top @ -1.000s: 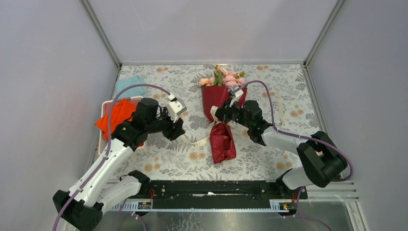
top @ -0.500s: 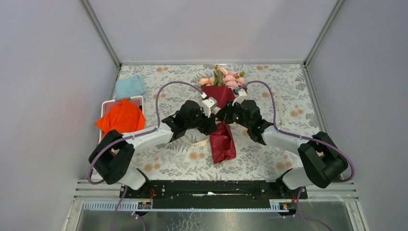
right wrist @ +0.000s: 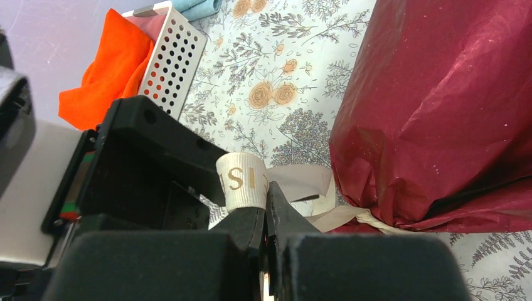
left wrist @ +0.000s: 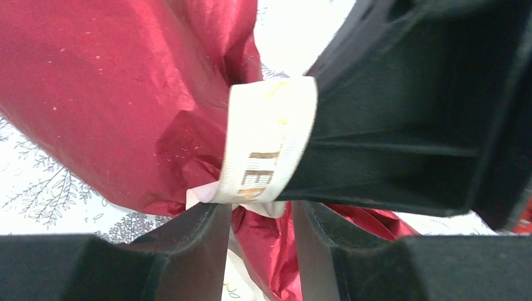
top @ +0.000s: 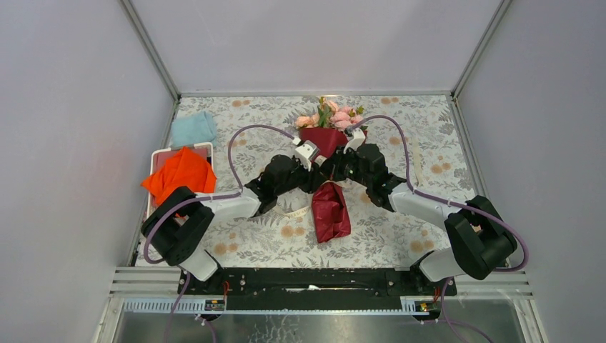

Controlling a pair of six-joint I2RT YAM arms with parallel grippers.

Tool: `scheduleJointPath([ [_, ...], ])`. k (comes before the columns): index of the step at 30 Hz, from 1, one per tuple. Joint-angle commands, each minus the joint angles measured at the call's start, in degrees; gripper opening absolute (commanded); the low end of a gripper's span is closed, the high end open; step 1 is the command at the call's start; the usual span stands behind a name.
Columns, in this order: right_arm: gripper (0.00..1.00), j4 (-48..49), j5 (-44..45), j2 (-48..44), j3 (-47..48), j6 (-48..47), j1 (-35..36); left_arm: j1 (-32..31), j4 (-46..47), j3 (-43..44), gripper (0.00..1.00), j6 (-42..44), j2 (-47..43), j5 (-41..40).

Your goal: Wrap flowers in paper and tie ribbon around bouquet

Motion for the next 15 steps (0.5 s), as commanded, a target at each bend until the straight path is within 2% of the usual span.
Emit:
scheduleJointPath([
  [1, 0.0, 1.31, -0.89, -1.71, 2.14, 0.57, 0.31, 0.22, 11.13, -0.93, 0.46, -1.95, 2.1, -6.68],
  [3, 0.0, 0.93, -1.24, -1.71, 2.54, 0.4, 0.33, 0.22, 10.38, -0.73, 0.46, -1.6, 2.2, -7.54],
  [5, 0.0, 0.66, -1.31, -1.78, 2.67, 0.34, 0.31, 0.21, 5.49, 0.32, 0.46, -1.6, 1.86, -7.24],
  [8, 0.0, 0.83, -1.39, -1.79, 2.78, 0.39, 0.35, 0.24, -2.17, 0.22, 0.53, -0.46, 0.39, -5.22],
  [9, 0.0, 1.05, -1.62, -1.73, 2.84, 0.39, 0.35, 0.24, -1.82, -0.84, 0.58, 0.22, -0.26, -5.58],
  [11, 0.0, 0.99, -2.3, -1.41, 3.14, 0.32, 0.33, 0.29, 1.32, -2.56, 0.81, 1.88, -0.54, -6.72],
  [12, 0.0, 0.8, -2.58, -1.28, 3.29, 0.33, 0.29, 0.38, 3.39, -2.77, 0.86, 3.01, -0.12, -7.22],
  [15, 0.0, 0.97, -2.9, -1.17, 3.34, 0.46, 0.32, 0.51, 11.42, -2.54, 0.88, 5.24, 2.17, -8.53],
])
